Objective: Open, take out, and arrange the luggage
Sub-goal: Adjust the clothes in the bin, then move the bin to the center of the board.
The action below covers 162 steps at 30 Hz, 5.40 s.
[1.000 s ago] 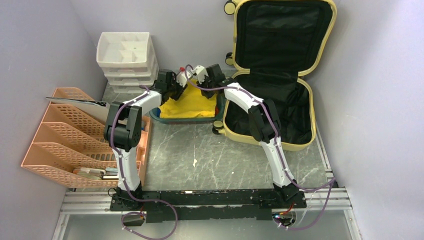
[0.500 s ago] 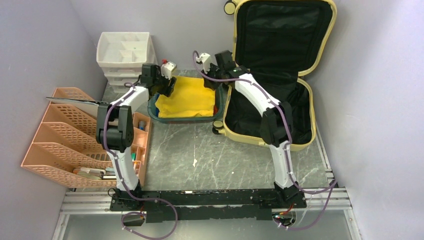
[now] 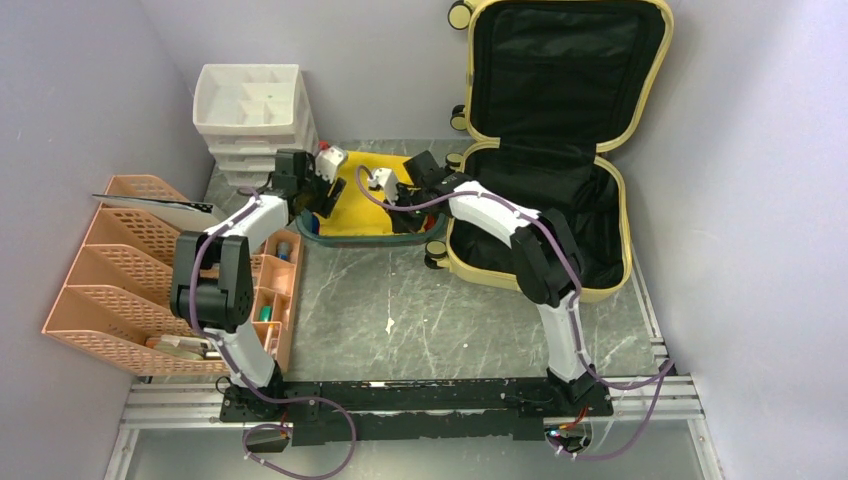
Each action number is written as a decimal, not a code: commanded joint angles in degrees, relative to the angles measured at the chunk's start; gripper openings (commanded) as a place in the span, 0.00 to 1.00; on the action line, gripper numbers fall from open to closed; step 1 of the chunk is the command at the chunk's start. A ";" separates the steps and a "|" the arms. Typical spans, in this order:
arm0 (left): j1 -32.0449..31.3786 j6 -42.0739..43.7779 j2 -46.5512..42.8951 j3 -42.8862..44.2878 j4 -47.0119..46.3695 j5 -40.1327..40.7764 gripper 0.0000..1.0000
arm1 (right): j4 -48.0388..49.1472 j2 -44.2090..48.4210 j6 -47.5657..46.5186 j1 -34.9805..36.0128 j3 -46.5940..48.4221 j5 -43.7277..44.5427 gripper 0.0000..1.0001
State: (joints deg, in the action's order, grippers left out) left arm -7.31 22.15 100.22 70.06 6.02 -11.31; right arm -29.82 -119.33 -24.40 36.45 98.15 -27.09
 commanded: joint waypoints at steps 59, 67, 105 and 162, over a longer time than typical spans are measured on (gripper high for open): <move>9.19 5.39 -0.15 9.72 1.42 16.61 0.90 | 2.14 10.34 10.24 -9.13 10.21 8.31 0.87; 9.60 4.03 4.74 11.89 -3.05 20.64 0.80 | 2.62 7.46 12.82 -7.73 6.85 9.36 0.87; 1.08 7.90 6.91 0.35 3.49 14.30 0.70 | 5.50 -9.23 17.20 -12.38 14.21 31.49 0.18; -18.68 26.75 4.48 0.96 -4.08 9.89 0.87 | -4.21 32.46 -2.58 -23.49 -7.30 -12.64 0.82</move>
State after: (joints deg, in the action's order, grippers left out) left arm -25.82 48.82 102.85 68.31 8.58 -6.15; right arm -35.64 -91.11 -25.78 14.28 91.22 -36.36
